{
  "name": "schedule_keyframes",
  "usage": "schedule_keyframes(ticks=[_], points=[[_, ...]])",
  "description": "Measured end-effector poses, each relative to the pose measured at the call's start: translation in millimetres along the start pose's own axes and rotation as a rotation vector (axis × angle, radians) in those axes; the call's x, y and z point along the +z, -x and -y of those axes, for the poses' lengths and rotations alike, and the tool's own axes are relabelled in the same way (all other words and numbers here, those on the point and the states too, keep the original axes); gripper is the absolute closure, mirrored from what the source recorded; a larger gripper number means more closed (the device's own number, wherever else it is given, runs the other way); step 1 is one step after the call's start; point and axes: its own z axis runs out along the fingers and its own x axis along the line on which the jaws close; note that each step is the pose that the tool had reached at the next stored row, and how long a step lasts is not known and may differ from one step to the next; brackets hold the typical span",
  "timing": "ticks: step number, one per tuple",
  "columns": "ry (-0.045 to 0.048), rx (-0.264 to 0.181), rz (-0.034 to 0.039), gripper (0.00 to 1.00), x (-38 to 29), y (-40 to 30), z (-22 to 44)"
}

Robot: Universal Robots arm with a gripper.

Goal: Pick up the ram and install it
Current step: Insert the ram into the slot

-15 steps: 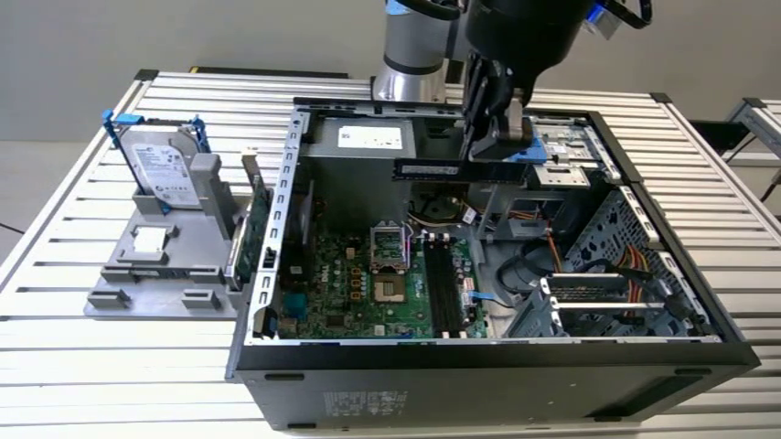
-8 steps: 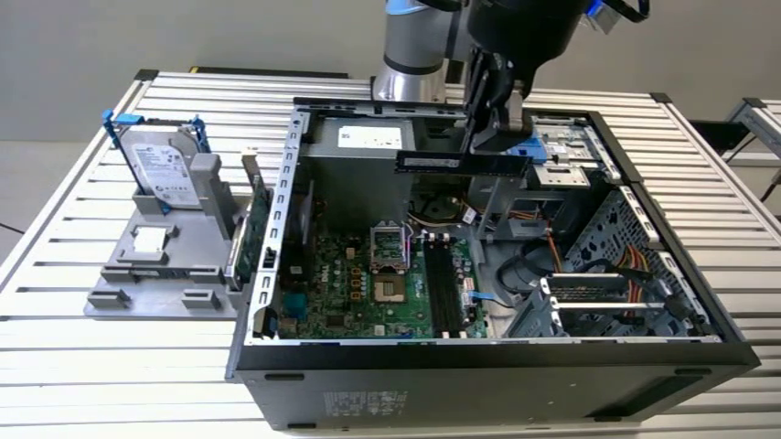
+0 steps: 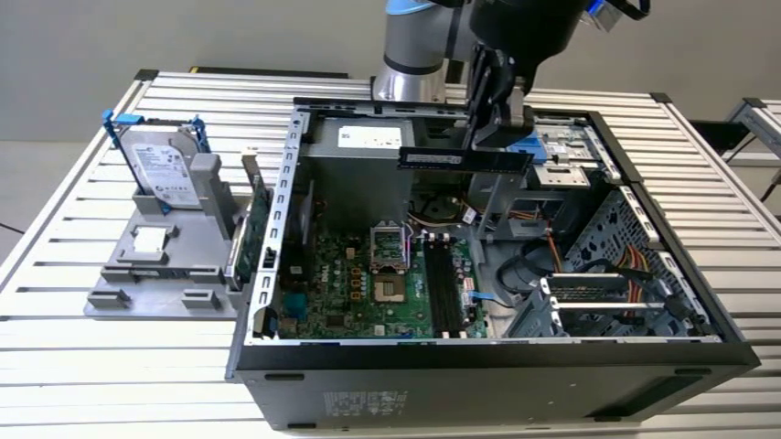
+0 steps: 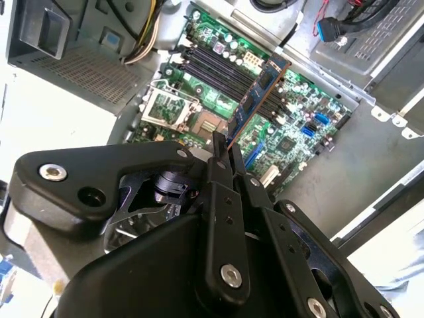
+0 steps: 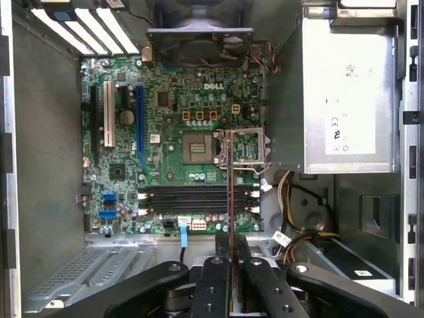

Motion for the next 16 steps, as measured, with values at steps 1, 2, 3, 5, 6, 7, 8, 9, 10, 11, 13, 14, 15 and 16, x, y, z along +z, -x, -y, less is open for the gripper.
schedule_keyframes(ticks=[1, 2, 3, 5, 6, 7, 8, 9, 10, 11, 13, 14, 15, 16], points=[[0.0000, 0.000, 0.0000, 1.00, 0.0, 0.0, 0.2], [0.0000, 0.000, 0.0000, 1.00, 0.0, 0.0, 0.2], [0.0000, 0.000, 0.0000, 1.00, 0.0, 0.0, 0.2], [0.0000, 0.000, 0.0000, 1.00, 0.0, 0.0, 0.2], [0.0000, 0.000, 0.0000, 1.00, 0.0, 0.0, 0.2], [0.0000, 0.000, 0.0000, 1.00, 0.0, 0.0, 0.2], [0.0000, 0.000, 0.0000, 1.00, 0.0, 0.0, 0.3], [0.0000, 0.001, 0.0000, 1.00, 0.0, 0.0, 0.3], [0.0000, 0.002, 0.0001, 1.00, 0.0, 0.0, 0.3], [-0.0001, 0.003, 0.0002, 1.00, 0.0, 0.0, 0.3], [-0.0001, 0.009, 0.0003, 1.00, 0.0, 0.0, 0.3], [-0.0002, 0.012, 0.0005, 1.00, 0.0, 0.0, 0.3], [-0.0002, 0.016, 0.0006, 1.00, 0.0, 0.0, 0.3], [-0.0004, 0.020, 0.0009, 1.00, 0.0, 0.0, 0.3]])
